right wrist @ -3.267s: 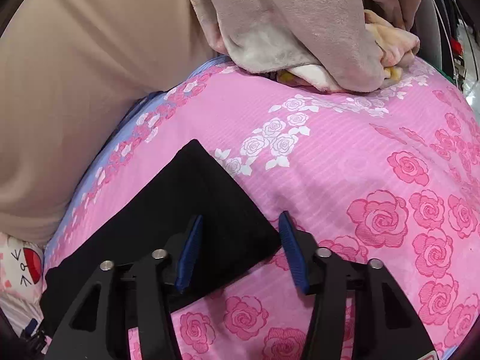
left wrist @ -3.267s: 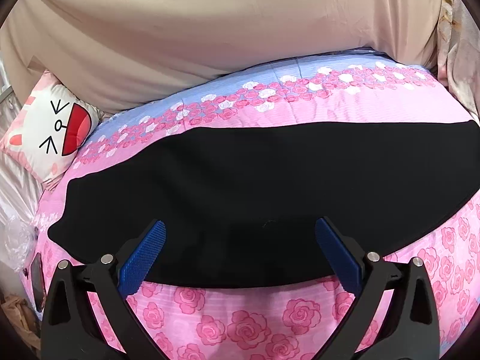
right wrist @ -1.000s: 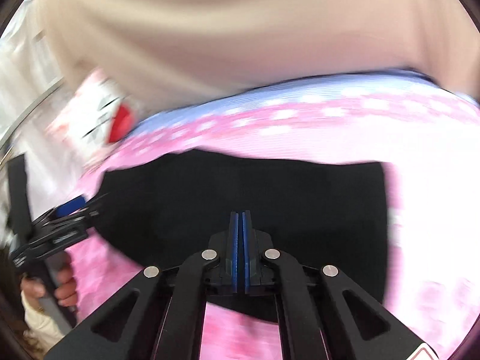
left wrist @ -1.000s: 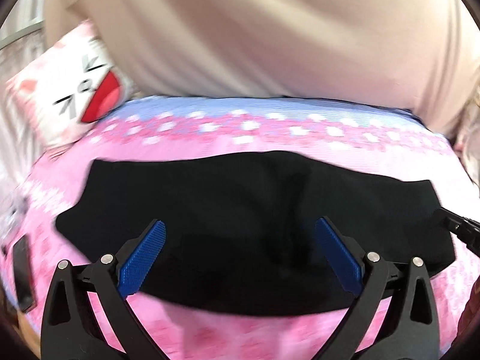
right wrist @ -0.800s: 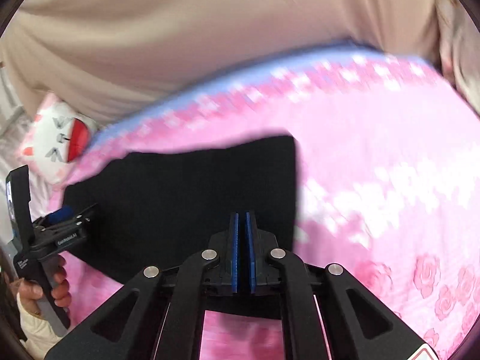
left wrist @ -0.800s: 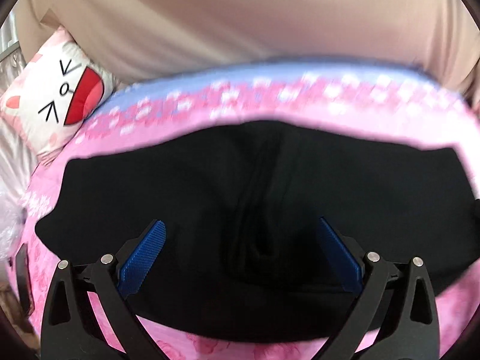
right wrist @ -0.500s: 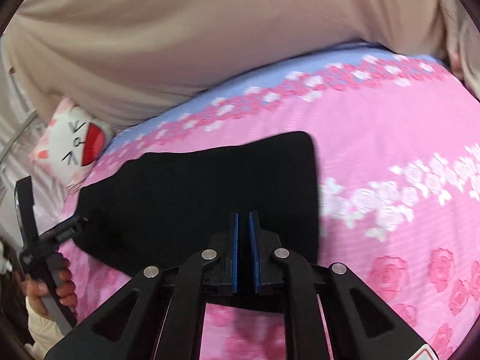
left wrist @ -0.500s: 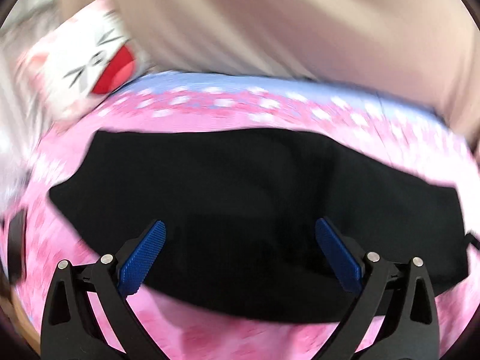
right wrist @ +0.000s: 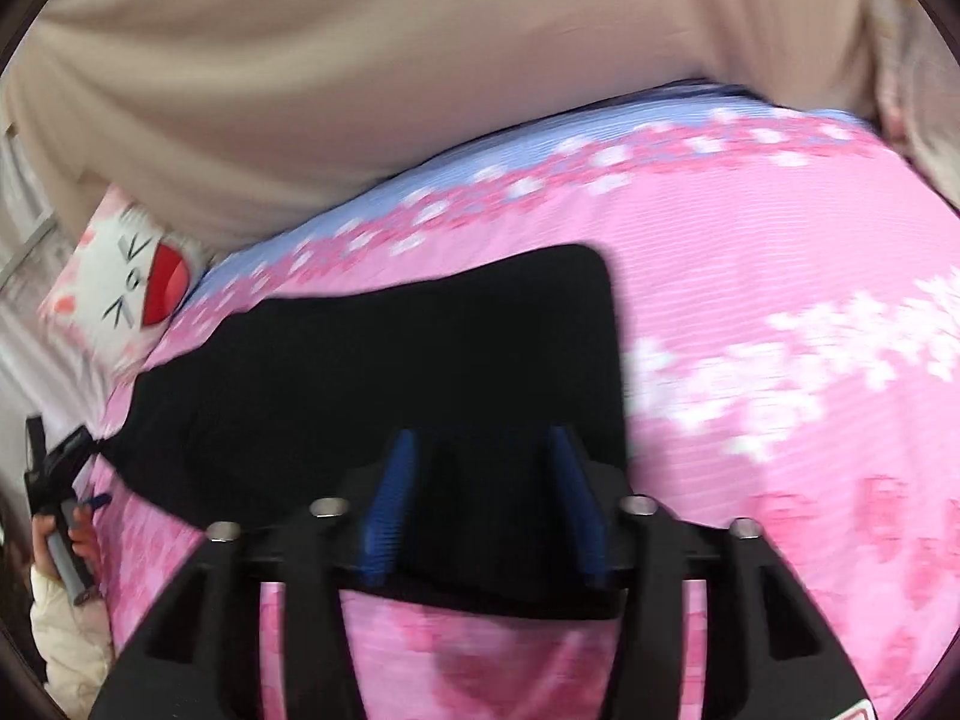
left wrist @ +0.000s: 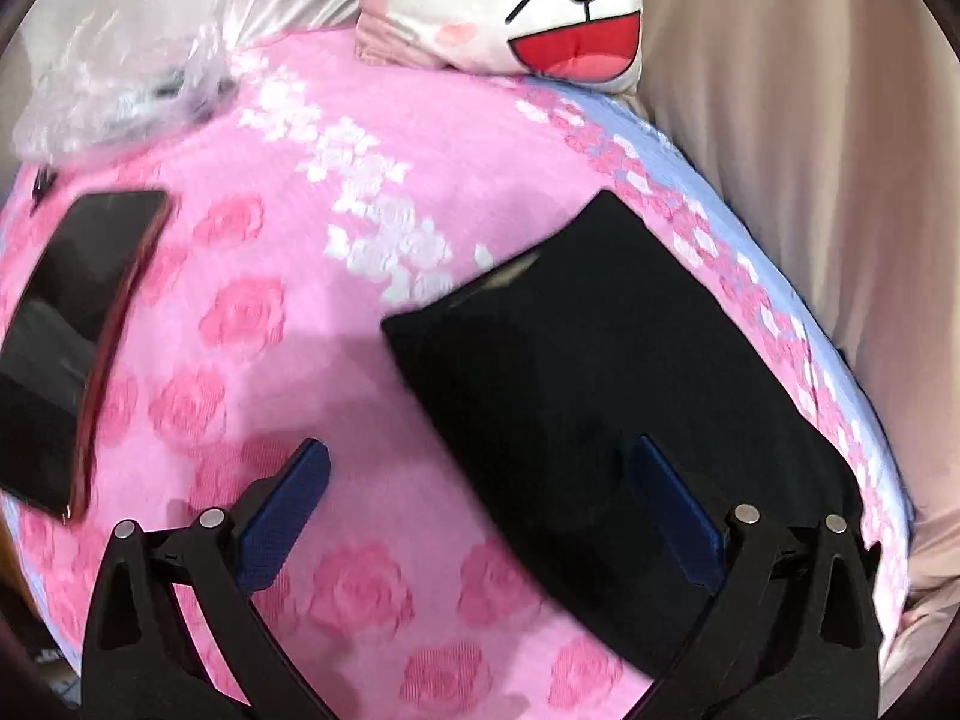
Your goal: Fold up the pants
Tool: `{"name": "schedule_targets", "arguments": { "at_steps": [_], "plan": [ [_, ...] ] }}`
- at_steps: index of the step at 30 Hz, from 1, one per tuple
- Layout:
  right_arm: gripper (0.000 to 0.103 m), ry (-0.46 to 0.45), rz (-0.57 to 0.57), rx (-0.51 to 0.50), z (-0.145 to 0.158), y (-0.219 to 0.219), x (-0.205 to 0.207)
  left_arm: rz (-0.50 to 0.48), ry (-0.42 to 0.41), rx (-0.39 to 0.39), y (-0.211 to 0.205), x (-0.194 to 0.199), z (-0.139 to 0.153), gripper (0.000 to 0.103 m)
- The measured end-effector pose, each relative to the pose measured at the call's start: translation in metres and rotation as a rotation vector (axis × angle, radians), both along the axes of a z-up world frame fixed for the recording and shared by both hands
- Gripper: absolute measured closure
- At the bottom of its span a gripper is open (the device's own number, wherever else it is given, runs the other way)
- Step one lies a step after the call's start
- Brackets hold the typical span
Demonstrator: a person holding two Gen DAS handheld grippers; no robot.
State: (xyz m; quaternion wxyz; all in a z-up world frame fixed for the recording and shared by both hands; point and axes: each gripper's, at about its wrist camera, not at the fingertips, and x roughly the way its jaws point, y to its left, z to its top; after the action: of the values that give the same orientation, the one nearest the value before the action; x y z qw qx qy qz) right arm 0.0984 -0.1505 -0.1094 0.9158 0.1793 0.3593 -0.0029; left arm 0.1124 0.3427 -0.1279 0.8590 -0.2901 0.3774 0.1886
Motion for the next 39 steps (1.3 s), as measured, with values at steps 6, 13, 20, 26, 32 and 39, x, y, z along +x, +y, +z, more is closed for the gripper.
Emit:
{"name": "schedule_targets", "arguments": {
  "at_steps": [6,13,20,26,32,39],
  "plan": [
    [0.048,0.053,-0.047,0.036,-0.004,-0.025,-0.007,0.012,0.021,0.051,-0.005,0.013,0.001,0.005],
    [0.043,0.113,-0.008,0.222,-0.028,-0.039,-0.017,0.008,0.019,0.064,-0.009,0.014,0.0,0.005],
    [0.08,0.037,0.018,0.22,-0.031,-0.01,-0.007,0.009,0.063,0.19,-0.024,0.041,-0.004,0.01],
    [0.088,-0.045,0.028,0.222,0.009,-0.033,-0.031,-0.032,0.015,0.158,-0.039,0.017,0.017,0.049],
    [0.088,-0.043,-0.036,0.158,0.022,-0.076,-0.068,-0.132,0.036,0.058,-0.069,-0.001,0.011,0.048],
    [0.085,0.011,-0.208,0.151,-0.008,-0.149,-0.115,-0.242,0.037,0.097,-0.131,-0.019,0.01,0.035]
  ]
}}
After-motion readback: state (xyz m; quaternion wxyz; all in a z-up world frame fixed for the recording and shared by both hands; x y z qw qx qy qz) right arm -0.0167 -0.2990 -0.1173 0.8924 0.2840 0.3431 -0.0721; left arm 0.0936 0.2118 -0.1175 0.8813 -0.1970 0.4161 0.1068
